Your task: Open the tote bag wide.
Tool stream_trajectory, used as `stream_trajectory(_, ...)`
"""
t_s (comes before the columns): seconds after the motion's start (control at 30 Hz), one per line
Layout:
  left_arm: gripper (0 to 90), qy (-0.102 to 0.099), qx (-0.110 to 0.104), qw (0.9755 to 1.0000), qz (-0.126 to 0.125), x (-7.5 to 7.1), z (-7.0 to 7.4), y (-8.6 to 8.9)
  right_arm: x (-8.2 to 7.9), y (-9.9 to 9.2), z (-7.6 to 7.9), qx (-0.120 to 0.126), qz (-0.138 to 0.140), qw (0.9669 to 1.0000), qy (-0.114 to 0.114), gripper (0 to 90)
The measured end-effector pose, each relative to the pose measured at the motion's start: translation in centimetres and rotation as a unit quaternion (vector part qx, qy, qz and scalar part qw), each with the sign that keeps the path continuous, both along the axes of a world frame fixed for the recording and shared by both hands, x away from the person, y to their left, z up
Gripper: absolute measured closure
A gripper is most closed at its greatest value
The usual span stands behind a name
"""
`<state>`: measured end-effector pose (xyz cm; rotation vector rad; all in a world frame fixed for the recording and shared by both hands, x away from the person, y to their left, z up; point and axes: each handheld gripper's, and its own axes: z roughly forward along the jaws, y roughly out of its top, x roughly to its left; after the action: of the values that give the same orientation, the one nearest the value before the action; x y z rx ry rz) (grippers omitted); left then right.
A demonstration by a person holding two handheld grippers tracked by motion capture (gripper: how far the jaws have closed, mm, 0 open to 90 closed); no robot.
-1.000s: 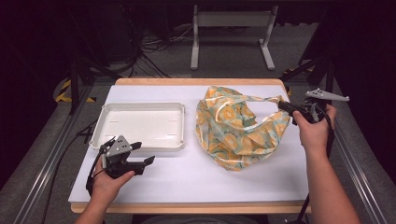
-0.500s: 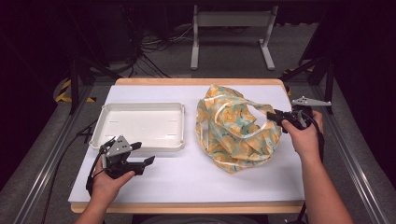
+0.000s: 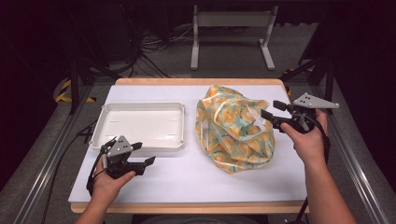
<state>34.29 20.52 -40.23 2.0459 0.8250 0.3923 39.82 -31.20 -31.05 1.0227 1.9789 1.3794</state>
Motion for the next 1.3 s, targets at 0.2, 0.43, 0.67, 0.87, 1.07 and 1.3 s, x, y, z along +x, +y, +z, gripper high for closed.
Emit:
stream_trajectory(0.2,27.2,0.000,-0.001,1.0000,0.000,0.0,0.0,0.0,-2.0,3.3,1.1,-0.014,0.052,0.9984,-0.016,28.5)
stream_trajectory(0.43,27.2,-0.001,0.001,1.0000,-0.002,0.0,0.0,0.1,-3.2,6.6,0.7,-0.026,0.077,0.9964,0.024,30.4)
stream_trajectory(0.67,27.2,0.000,0.000,1.0000,0.001,0.0,0.0,0.1,-3.0,8.8,-0.2,-0.064,0.090,0.9937,0.019,29.8)
stream_trajectory(0.87,27.2,0.003,-0.001,1.0000,0.001,0.0,-0.1,0.0,-3.0,10.2,-0.6,-0.078,0.097,0.9922,0.007,29.3)
stream_trajectory(1.07,27.1,0.004,-0.002,1.0000,0.000,0.0,-0.1,0.1,-2.7,11.6,-1.2,-0.103,0.095,0.9902,-0.004,29.2)
stream_trajectory(1.3,27.1,0.004,-0.003,1.0000,0.000,0.0,-0.1,0.1,-2.3,12.2,-1.8,-0.122,0.074,0.9895,-0.022,30.9)
